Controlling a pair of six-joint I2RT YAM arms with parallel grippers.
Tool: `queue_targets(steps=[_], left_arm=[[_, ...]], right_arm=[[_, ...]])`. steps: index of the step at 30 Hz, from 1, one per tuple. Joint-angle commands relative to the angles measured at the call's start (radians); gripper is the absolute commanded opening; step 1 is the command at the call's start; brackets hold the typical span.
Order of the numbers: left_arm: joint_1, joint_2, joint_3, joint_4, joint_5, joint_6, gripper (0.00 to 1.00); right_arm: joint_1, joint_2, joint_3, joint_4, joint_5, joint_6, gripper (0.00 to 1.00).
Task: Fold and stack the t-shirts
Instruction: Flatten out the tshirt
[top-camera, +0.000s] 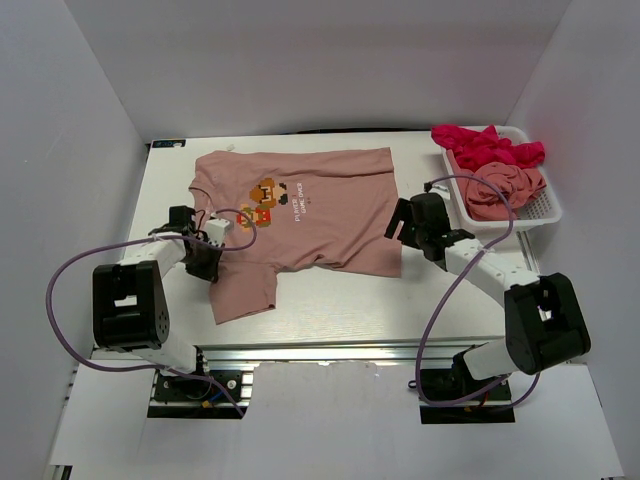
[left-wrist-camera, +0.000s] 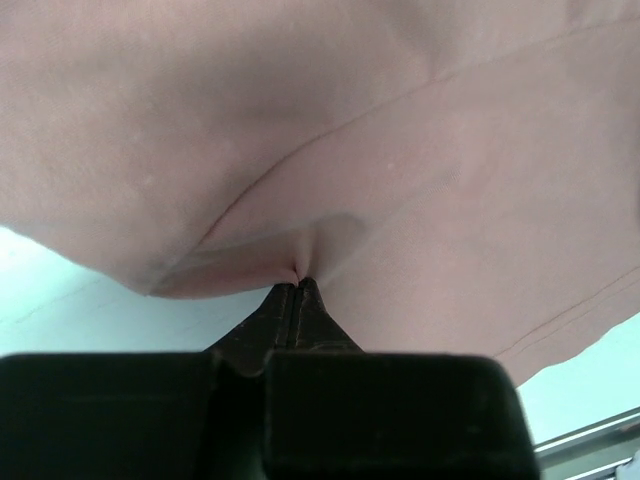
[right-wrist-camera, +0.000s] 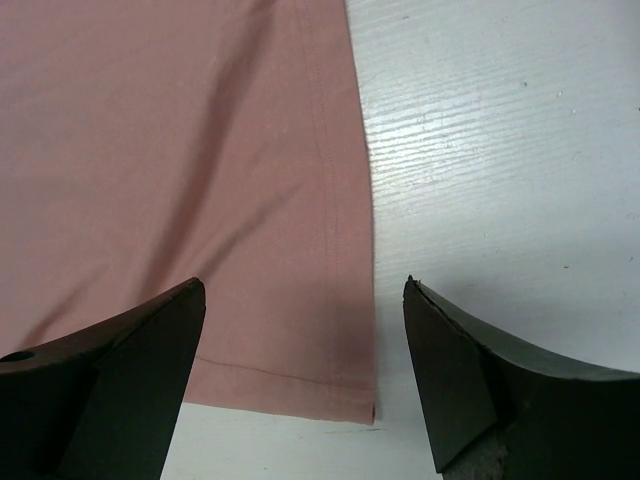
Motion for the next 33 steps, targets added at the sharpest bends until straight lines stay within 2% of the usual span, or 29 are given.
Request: queue_targets(steps=[1,7,15,18,23,32,33], left_arm=[[-0.002,-0.018,0.017,-0.081,-0.088,0.045,0.0],[0.001,-0.043,0.078,-0.135,-0.165,0.082,0.0],[0.016,-0.046,0.175,-0.199,-0.197,0.099,0.0],[0.03,-0.048,0.213,-0.208,-0.214,0.113,0.0],[0.035,-0.038,0.221,-0.21,-0.208,0.111,0.0],[0.039,-0.034,0.21,-0.193,-0.211,0.111,0.0],[0.041,-0.032,0.209,-0.193,-0.213,0.111,0.0]], right_arm=[[0.006,0.0,-0.016,0.021,0.0,0.002,0.84],[0.006,0.006,-0.044,-0.025,-0.007,0.053,0.88],[0.017,0.003,-0.136,-0.021,-0.088,0.149,0.87],[0.078,-0.009,-0.202,-0.015,-0.08,0.159,0.85],[0.112,-0.011,-0.222,-0.002,-0.078,0.171,0.83],[0.189,0.004,-0.2,0.005,-0.064,0.176,0.68],[0.19,0.003,-0.2,0.007,-0.064,0.173,0.59]])
